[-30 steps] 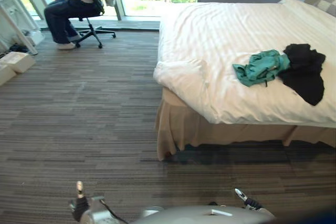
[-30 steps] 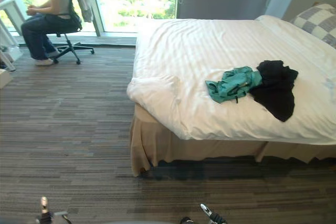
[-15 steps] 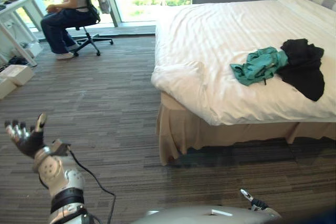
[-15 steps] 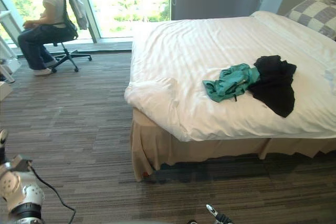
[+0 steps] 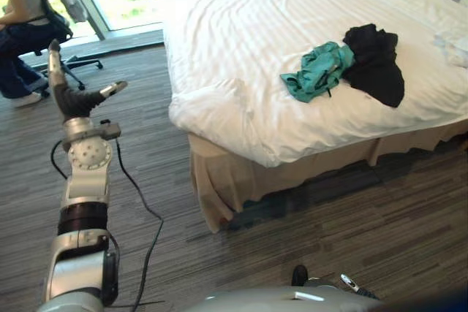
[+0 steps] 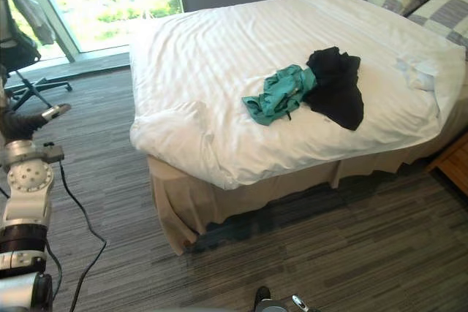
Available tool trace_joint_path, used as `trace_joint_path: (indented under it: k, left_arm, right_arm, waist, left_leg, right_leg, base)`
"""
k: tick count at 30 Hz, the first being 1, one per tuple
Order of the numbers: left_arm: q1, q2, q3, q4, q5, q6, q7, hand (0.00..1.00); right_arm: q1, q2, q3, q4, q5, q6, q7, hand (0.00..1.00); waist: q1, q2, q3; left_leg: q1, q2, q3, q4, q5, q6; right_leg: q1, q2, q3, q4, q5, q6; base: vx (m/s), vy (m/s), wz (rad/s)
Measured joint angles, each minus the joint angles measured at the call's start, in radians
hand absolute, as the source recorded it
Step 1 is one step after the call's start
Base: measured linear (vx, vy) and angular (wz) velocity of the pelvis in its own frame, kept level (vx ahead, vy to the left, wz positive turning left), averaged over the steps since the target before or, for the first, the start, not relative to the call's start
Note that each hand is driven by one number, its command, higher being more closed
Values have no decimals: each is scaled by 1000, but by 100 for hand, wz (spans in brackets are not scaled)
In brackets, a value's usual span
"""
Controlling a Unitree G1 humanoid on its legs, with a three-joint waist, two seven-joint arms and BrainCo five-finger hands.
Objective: Tidy the bed and pick cloth on bed and put in laundry
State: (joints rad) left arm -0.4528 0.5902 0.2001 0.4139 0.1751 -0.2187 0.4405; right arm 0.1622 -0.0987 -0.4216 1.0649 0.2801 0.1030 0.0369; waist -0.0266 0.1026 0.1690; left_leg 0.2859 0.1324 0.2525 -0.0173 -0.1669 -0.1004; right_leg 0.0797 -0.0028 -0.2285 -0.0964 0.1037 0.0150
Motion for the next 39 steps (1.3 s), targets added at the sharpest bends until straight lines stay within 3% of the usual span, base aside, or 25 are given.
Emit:
trace_joint_path:
  k: [3,4,7,13,20,23,25,31,32,35,39]
  left_arm:
    - [-69,24,-68,40,58,92,19,0]
    - [-128,24,-113,75,89,149,34,0]
    - [-258,25,-183,153,132,239,68,0]
    - [-457,18,-272,217,132,401,118,0]
    - [-575,-45,-315,216,132,587,169,0]
    - [-597,-65,-316,191,129,669,202,0]
    - [-615,-76,-316,189,109,744,216,0]
    - [-646,-85,-310,142,80,935,268,0]
    - [-659,-85,-310,137,79,958,275,100]
    - [-690,-85,-310,118,78,1025,279,100]
    - [-718,-75,-310,90,117,1059,257,100]
  right_arm:
    - [-9,0,2,-29,0,8,0,0]
    - [-13,-3,7,-50,0,9,0,0]
    - [-56,-5,29,-55,2,8,0,0]
    - [-126,-5,89,-125,23,-45,0,0]
    - [-129,2,162,-259,32,-88,-1,0]
    - [-144,0,188,-316,40,-118,-1,0]
    - [-178,2,200,-347,52,-122,-3,0]
    - [-218,0,207,-413,112,-133,-11,0]
    - [-223,-2,212,-424,123,-134,-13,0]
    - [-261,-4,226,-446,169,-134,-19,0]
    - [-311,-4,237,-471,190,-133,-23,0]
  waist:
    - [-15,7,20]
    - [-28,8,42]
    - [-40,11,98]
    - [-94,-6,218]
    - [-106,-24,282]
    - [-115,-33,292]
    - [-121,-45,335]
    - [-118,-61,350]
    - [-119,-63,350]
    - [-117,-65,355]
    - [-115,-64,355]
  left_leg:
    - [-50,-9,18,2,7,0]
    - [-87,-12,36,7,11,2]
    - [-156,-22,65,23,23,2]
    - [-241,-38,175,48,65,-4]
    - [-318,-44,309,110,69,1]
    - [-387,-47,355,130,45,31]
    - [-410,-48,375,129,36,38]
    - [-504,-45,395,183,18,48]
    - [-512,-43,395,190,15,49]
    - [-540,-36,394,217,1,52]
    - [-585,-33,391,242,-8,58]
  right_leg:
    - [-58,-2,21,1,8,-7]
    - [-101,-8,36,1,20,-6]
    - [-185,-11,71,21,40,-11]
    - [-344,-25,138,136,21,-31]
    - [-466,-44,186,247,-16,-35]
    - [-571,-54,191,315,-37,-30]
    - [-603,-54,198,326,-35,-29]
    - [-698,-63,214,350,-19,-28]
    - [-703,-63,213,350,-18,-29]
    - [-720,-65,213,349,-14,-26]
    - [-752,-70,214,341,-2,-24]
  base:
    - [-32,-10,-25]
    - [-40,-16,-26]
    - [-36,-14,-30]
    - [-18,-21,-32]
    - [-18,-10,-14]
    - [-85,1,8]
    - [-67,-2,3]
    - [-33,-8,-3]
    - [-4,-12,4]
    - [0,0,0]
    - [-6,-3,4]
